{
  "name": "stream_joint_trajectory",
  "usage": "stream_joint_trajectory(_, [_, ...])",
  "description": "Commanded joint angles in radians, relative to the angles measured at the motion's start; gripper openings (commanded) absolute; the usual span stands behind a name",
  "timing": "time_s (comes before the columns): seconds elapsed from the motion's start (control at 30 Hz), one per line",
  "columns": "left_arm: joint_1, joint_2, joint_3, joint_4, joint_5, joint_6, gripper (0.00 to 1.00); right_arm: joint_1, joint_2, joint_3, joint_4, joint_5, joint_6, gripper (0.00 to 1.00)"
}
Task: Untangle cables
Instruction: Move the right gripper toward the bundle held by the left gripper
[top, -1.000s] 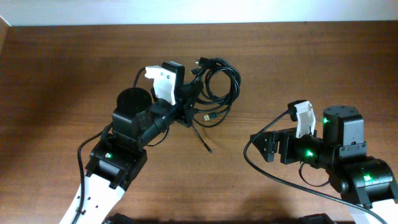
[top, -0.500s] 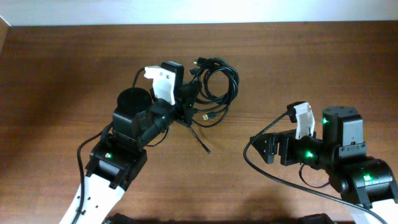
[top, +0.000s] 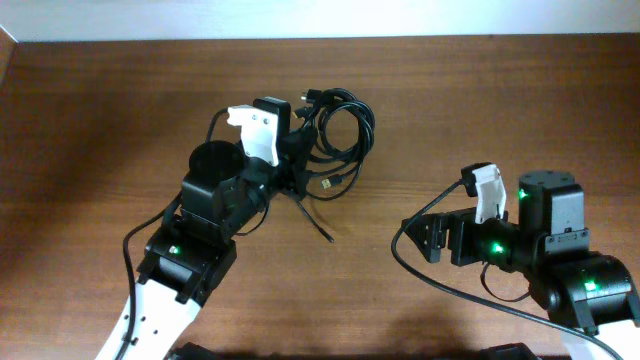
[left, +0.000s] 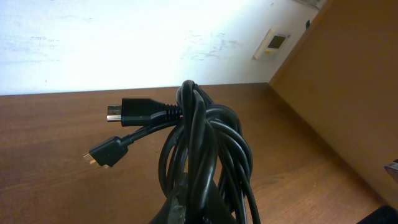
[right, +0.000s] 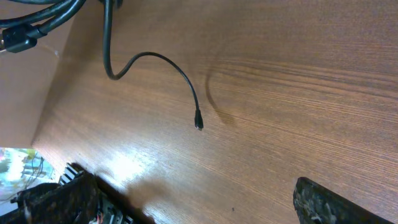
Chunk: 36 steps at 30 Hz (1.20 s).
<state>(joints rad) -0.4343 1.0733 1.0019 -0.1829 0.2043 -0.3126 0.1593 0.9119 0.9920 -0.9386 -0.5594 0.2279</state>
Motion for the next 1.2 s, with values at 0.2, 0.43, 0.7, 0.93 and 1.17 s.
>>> stream_joint_trajectory(0.2, [0.003,-0.013,0.014,0.009,-0.011,0.015,0.00,-0.003,0.000,0.020,0.004,-0.008,-0.012,0.99])
stream_joint_trajectory(0.43, [0.003,-0.013,0.014,0.009,-0.011,0.015,0.00,-0.003,0.000,0.020,0.003,-0.008,-0.012,0.99])
stream_joint_trajectory(0.7, [0.003,-0.013,0.014,0.009,-0.011,0.015,0.00,-0.003,0.000,0.020,0.003,-0.005,-0.011,0.99])
stream_joint_trajectory(0.93, [0.003,-0.012,0.014,0.014,-0.009,0.014,0.00,-0.003,0.000,0.020,0.081,-0.040,-0.012,0.99])
stream_joint_trajectory(1.17, [0.003,-0.012,0.014,0.059,0.147,0.015,0.00,-0.003,0.000,0.020,0.207,-0.118,-0.106,0.99])
